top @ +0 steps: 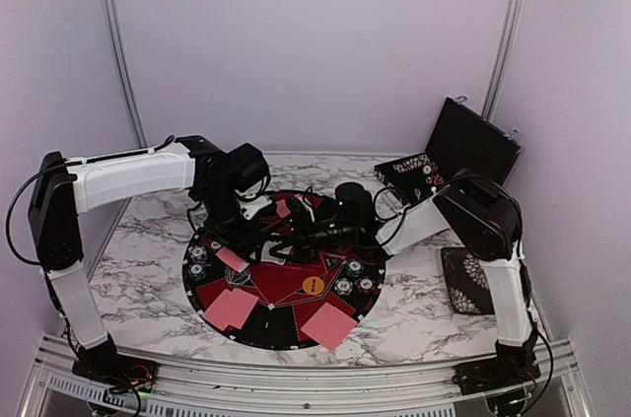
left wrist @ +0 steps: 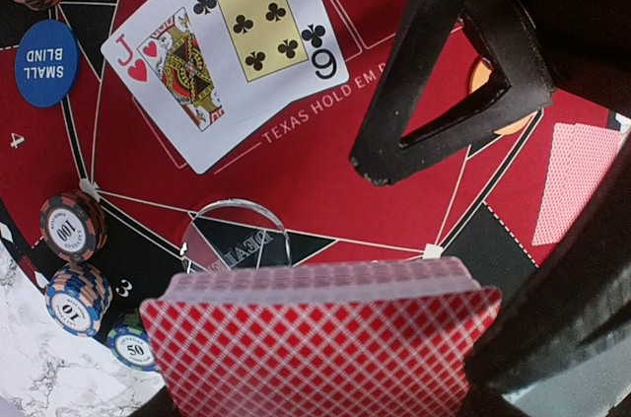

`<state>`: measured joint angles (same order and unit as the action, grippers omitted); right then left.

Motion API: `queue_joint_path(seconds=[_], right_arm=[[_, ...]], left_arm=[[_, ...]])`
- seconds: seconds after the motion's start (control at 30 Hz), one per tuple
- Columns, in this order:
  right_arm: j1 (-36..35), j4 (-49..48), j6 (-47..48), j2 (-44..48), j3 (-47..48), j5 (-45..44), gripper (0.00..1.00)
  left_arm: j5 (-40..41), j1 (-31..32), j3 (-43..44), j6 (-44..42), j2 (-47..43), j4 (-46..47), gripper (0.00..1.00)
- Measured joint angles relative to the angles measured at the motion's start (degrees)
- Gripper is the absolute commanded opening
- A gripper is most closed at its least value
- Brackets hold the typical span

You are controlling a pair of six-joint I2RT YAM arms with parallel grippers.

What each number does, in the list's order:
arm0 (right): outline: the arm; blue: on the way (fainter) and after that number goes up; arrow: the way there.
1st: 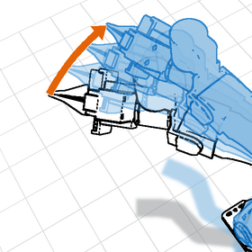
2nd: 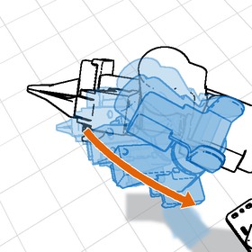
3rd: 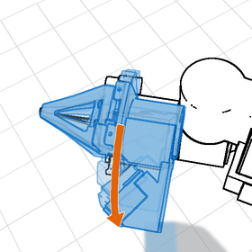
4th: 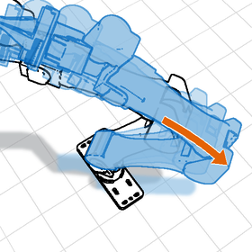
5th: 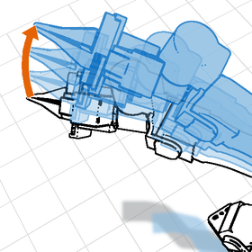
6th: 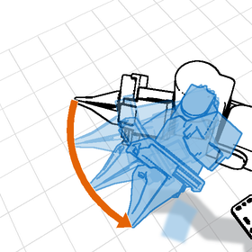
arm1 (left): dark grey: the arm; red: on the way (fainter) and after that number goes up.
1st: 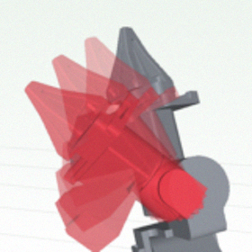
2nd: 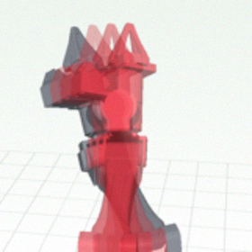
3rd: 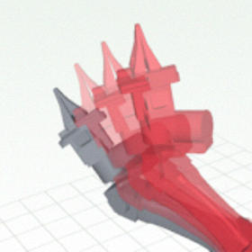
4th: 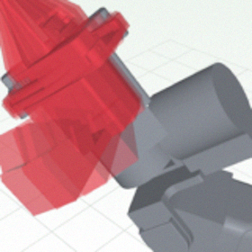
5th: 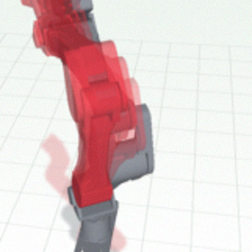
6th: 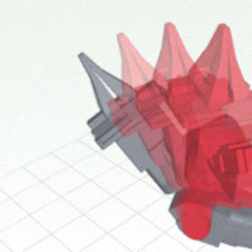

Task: Distribute texas hold em gaming equipment
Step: Pick up the poker card from the face-down deck piles.

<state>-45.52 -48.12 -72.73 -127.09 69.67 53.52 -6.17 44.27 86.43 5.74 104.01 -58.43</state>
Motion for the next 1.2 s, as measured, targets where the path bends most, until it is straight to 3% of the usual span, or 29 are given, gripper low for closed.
queue_joint_path(seconds=[0.57,1.2], right_arm=[[-2.19,-1.14,-2.03,-3.96,5.7,-0.04,0.67],[-1.84,5.16,3.63,-4.04,7.28,-1.95,0.52]], left_arm=[[0.0,0.17,0.02,-0.02,0.22,-0.04,0.46],[0.46,0.26,0.02,-0.04,0.26,-0.74,0.45]])
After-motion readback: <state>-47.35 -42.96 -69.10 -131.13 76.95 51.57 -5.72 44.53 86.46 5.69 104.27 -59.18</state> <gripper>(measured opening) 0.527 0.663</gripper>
